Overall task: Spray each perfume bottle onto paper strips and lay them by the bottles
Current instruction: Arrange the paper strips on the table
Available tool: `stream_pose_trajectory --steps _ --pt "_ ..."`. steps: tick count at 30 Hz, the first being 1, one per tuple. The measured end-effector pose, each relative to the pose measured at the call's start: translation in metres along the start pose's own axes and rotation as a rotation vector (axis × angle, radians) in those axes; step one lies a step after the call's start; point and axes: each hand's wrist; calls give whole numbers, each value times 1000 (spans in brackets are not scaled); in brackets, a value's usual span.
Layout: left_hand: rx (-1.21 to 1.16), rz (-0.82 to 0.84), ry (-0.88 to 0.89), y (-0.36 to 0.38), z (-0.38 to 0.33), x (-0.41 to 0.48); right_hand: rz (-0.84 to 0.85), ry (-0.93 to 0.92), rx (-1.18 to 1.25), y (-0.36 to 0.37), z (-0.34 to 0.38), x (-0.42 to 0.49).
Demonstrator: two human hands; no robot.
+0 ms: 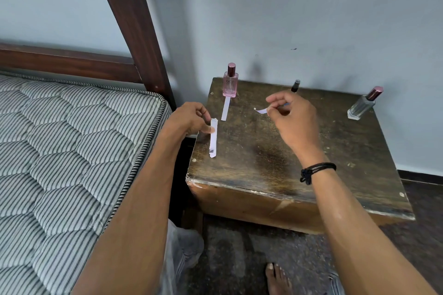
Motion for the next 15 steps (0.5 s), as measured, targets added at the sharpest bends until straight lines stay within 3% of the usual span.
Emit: stream_pose_trajectory --steps 8,15 --pt "-82 -25 -44 0 -2 0 242 -80 -158 -13 -7 -4" --pt "-122 -171 97 3 -17 -6 690 -95 -240 -24 -19 -10"
Point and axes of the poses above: each hand's wrist, its own x-axis towards the middle knuckle, its own y-axis out of the palm, z = x × y, and after that the axes turned 11 degrees about -x, right-handed
